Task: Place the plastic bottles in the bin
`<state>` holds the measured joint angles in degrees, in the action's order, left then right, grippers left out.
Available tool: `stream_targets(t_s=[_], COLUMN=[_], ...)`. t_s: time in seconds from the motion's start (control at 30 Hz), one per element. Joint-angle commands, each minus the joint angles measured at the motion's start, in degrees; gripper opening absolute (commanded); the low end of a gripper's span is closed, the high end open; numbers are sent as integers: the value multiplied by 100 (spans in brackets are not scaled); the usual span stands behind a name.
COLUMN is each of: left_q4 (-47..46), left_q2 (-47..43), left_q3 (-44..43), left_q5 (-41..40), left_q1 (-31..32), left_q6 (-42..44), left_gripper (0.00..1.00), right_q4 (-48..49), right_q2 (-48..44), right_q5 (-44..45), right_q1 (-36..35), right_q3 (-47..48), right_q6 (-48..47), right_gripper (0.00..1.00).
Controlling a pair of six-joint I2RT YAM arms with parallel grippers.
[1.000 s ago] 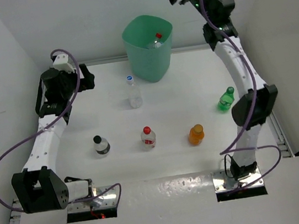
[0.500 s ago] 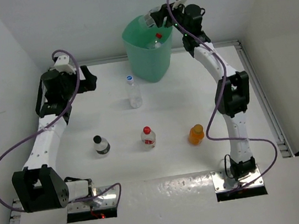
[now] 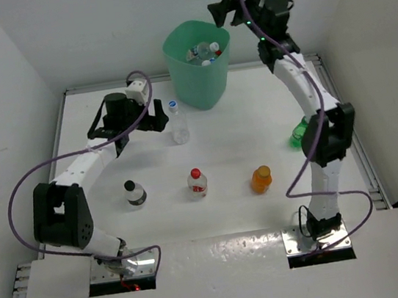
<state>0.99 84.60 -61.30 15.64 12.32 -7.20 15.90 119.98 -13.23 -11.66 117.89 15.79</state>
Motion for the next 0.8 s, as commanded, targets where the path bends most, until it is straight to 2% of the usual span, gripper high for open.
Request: stream_targets(t_s=[0.0, 0.2, 0.47, 0.6, 0.77], left_q4=[-529, -680, -934, -996, -1303], left_q2=[258, 794, 1497, 1664, 1937], left_q3=[-409, -716, -1068, -1068, -1068], left_q5=[79, 491, 862, 1046, 1099], left_q1=[104, 280, 456, 456, 657], left_q6=[254, 316, 246, 184, 114], left_gripper=[100, 100, 100, 100, 100], right_q4=[55, -376, -1142, -1265, -1379], right_q2=[-1420, -2679, -3542, -3798, -3868], right_q5=[-354, -890, -1260, -1331, -1340], right_q1=[505, 1313, 2201, 2414, 2554], right_q3=[-474, -2432, -3412, -3886, -4001], right_q6=[310, 241, 223, 152, 108], right_gripper=[92, 92, 92, 92, 92])
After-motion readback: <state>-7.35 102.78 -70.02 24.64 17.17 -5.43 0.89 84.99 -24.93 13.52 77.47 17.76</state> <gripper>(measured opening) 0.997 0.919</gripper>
